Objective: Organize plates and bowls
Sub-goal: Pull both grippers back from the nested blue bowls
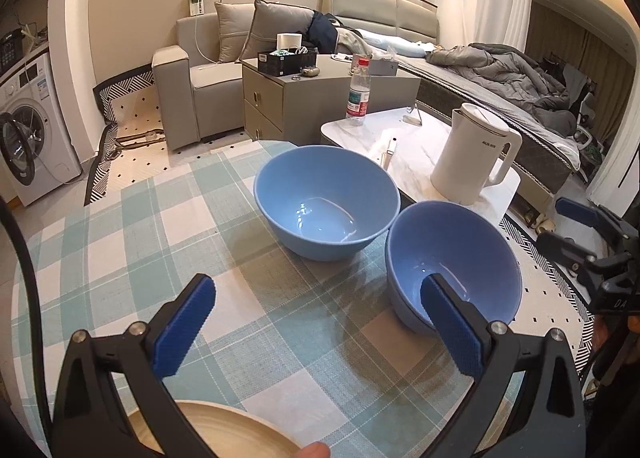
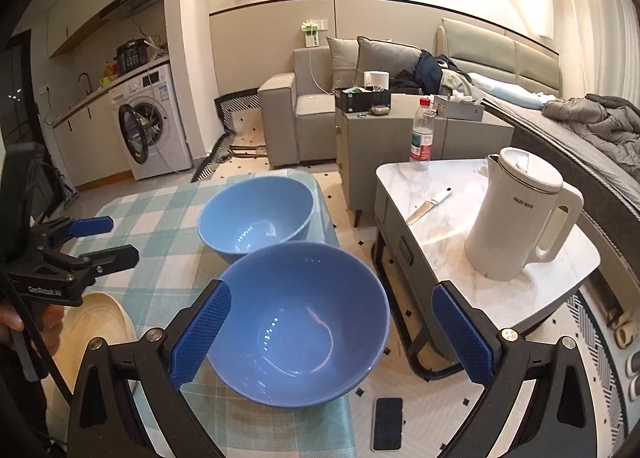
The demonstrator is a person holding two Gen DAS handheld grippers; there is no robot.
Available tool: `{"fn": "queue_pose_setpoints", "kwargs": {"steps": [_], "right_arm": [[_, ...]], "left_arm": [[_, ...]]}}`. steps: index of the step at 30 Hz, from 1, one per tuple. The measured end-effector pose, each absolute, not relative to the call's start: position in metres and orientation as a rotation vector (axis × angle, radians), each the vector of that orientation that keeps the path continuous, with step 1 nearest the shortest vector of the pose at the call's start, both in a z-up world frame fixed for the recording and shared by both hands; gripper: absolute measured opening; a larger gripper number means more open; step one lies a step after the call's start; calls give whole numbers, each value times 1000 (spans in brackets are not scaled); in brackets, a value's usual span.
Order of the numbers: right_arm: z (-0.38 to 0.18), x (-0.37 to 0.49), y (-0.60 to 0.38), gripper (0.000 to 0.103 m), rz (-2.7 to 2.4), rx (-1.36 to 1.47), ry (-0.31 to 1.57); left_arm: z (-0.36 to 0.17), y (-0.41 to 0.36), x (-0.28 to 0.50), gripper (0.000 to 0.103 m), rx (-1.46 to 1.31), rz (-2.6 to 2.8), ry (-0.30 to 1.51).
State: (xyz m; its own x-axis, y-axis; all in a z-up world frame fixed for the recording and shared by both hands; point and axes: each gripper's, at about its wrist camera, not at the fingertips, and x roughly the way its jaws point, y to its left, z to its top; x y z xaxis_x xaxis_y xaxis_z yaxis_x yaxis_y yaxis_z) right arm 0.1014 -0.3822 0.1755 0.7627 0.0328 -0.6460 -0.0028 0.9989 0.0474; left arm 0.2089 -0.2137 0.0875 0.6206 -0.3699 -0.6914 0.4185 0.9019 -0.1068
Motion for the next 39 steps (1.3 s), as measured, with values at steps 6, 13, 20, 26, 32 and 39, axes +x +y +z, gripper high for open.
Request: {"fn": "queue_pose_setpoints", "kwargs": {"steps": [6,13,20,26,32,39], "right_arm": [[192,109,-392,102,-2,17,683],[211,124,-395,102,5,-2,644],[212,145,-391,102,36,-5,652],[204,166,-389,102,61,3,682],[195,185,-386,102,86,1,715],[186,205,-382,102,102,-9,752]], "left_arm": [[94,-206,213,103,67,-428,755],[97,-197,222,103,50,-407,748],[97,-191,232,103,41,-392,748],[94,-189,242,103,38,-386,762],[91,-189,250,103,36,-386,772],[86,-191,263,103,35,-383,790]]}}
